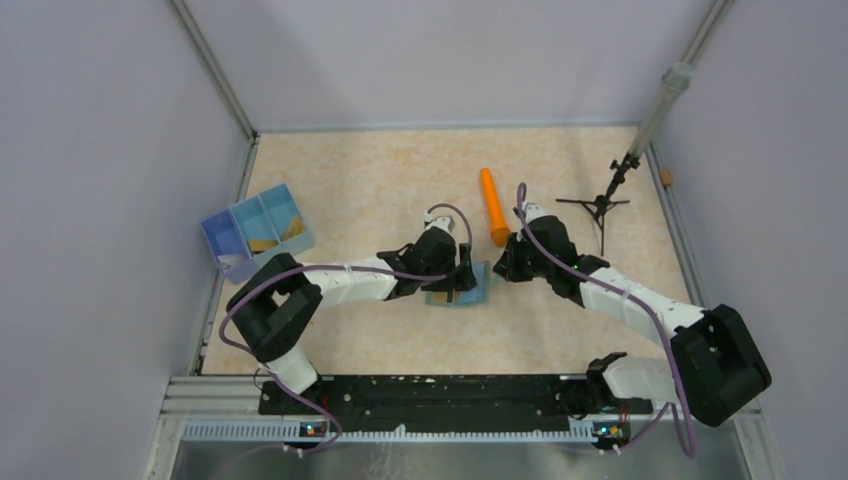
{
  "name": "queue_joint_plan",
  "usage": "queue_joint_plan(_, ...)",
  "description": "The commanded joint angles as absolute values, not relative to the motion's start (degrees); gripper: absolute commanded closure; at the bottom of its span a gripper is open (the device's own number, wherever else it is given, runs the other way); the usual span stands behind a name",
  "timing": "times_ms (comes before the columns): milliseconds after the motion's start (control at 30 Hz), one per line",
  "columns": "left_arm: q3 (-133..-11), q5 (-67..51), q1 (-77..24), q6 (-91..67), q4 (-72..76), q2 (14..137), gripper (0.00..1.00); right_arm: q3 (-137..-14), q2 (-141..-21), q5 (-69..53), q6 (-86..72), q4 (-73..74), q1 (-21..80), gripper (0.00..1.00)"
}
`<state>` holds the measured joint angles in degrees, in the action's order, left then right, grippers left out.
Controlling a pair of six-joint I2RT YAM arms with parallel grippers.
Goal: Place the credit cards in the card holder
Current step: Turn over the card slot in the card holder.
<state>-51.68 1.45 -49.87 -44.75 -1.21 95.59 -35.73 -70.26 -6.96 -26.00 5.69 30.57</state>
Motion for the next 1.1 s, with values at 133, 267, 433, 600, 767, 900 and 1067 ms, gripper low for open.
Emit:
queue_joint_plan(133, -50.2, 4.1, -49.9, -42.7, -1.8, 93.0, 0.23, -38.6, -71.3, -3.5, -25.4, 6.1, 30.1, 1.0)
queue_joint_plan(267, -50.4, 4.2, -49.9, -42.2, -2.1, 92.4, 0.25, -39.3, -72.1, -2.1, -25.7, 7.6, 30.2, 0.89)
queue_joint_plan(433, -50.4, 4.1, -49.9, -41.7, -1.8, 90.2, 0.23, -40.1, -71.5, -0.7, -25.2, 9.2, 30.1, 0.58)
queue_joint_plan(600, -49.5, 5.0, -49.9, -41.4, -2.4, 88.4, 0.2, -40.5, -69.9, -0.3, -24.7, 10.2, 30.1, 0.46)
queue_joint_plan(767, -48.6, 6.8, -49.9, -41.1, -3.0, 87.0, 0.2, -40.8, -68.4, -0.3, -24.3, 11.0, 30.2, 0.43)
queue_joint_plan(900, -48.6, 12.1, -49.9, -41.3, -6.8, 84.2, 0.16, -41.3, -66.5, 2.3, -23.6, 12.9, 30.1, 0.38)
queue_joint_plan(1067, -48.9, 15.8, -49.9, -40.5, -13.1, 78.9, 0.07, -42.4, -64.3, 4.8, -22.7, 15.8, 30.2, 0.35)
